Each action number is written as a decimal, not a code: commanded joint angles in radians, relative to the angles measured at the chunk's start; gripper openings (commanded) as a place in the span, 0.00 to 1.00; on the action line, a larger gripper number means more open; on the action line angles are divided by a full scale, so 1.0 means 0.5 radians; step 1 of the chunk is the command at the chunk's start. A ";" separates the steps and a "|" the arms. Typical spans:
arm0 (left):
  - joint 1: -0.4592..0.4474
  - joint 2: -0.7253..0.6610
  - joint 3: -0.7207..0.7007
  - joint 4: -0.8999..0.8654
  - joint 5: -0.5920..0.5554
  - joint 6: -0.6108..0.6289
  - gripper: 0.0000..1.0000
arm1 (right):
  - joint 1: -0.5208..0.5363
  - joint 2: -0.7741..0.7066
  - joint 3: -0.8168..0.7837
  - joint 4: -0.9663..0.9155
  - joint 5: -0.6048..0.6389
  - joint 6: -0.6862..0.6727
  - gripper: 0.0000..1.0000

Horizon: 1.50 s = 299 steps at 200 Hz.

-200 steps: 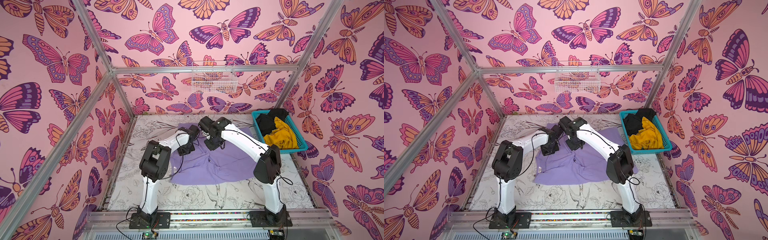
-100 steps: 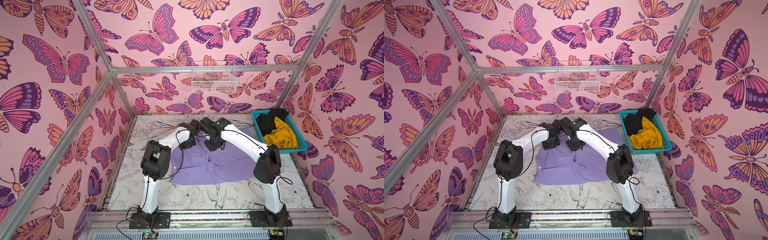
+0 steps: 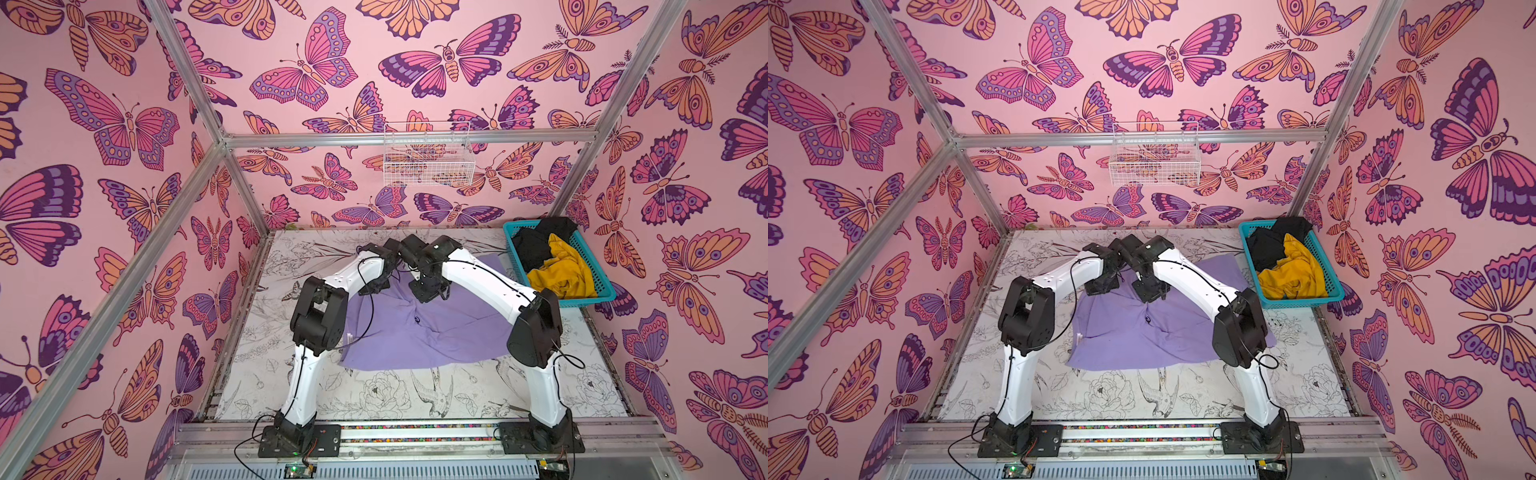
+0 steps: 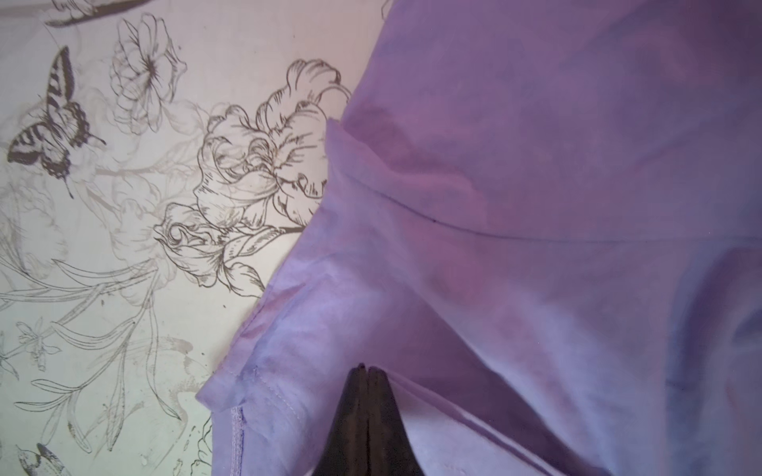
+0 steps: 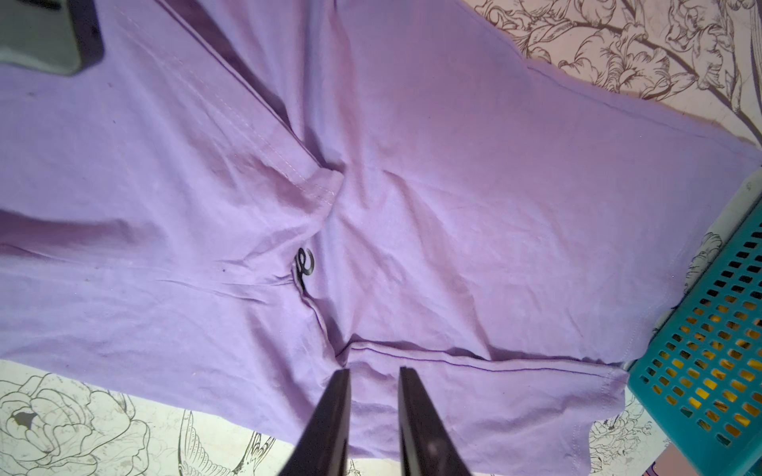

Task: Fold and stack t-shirts
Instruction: Smooth out the T-shirt at the center of the board.

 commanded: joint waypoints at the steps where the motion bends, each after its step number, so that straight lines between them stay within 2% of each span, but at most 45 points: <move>1: 0.033 0.107 0.111 -0.059 -0.143 0.079 0.01 | -0.013 -0.036 -0.045 -0.017 0.019 0.027 0.27; 22: 0.035 0.162 0.189 -0.085 -0.149 0.104 0.09 | -0.014 -0.047 -0.072 -0.011 0.027 0.027 0.27; 43: 0.042 0.186 0.223 -0.089 -0.123 0.120 0.25 | -0.014 -0.056 -0.086 -0.007 0.028 0.029 0.28; 67: 0.044 0.164 0.235 -0.099 -0.091 0.122 0.50 | -0.014 -0.072 -0.096 -0.004 0.040 0.033 0.28; 87: 0.043 0.073 0.238 -0.131 -0.074 0.114 0.61 | -0.015 -0.101 -0.117 0.010 0.048 0.036 0.29; 105: 0.040 -0.054 0.253 -0.229 -0.039 0.115 0.61 | -0.014 -0.130 -0.137 0.019 0.054 0.036 0.29; 124: 0.040 -0.224 0.182 -0.375 0.150 0.037 0.61 | -0.027 -0.184 -0.186 0.052 0.139 0.057 0.30; 159: 0.020 -0.527 -0.380 -0.365 0.786 -0.186 0.58 | -0.149 -0.321 -0.296 0.086 0.205 0.188 0.30; 179: -0.014 -0.631 -0.689 -0.220 0.975 -0.292 0.56 | -0.217 -0.459 -0.353 0.129 0.236 0.234 0.32; 204: -0.052 -0.670 -0.866 -0.110 1.137 -0.414 0.55 | -0.261 -0.646 -0.372 0.162 0.294 0.279 0.36; 242: -0.132 -0.562 -0.803 -0.077 1.111 -0.423 0.54 | -0.273 -0.901 -0.532 0.338 0.240 0.264 0.38; 275: -0.155 -0.430 -0.757 -0.079 1.108 -0.443 0.54 | -0.280 -0.954 -0.580 0.305 0.230 0.288 0.39; 284: -0.157 -0.391 -0.759 -0.088 1.096 -0.441 0.52 | -0.281 -0.969 -0.595 0.296 0.217 0.290 0.38; 299: -0.156 -0.322 -0.752 -0.134 1.023 -0.445 0.43 | -0.281 -1.007 -0.624 0.291 0.188 0.306 0.38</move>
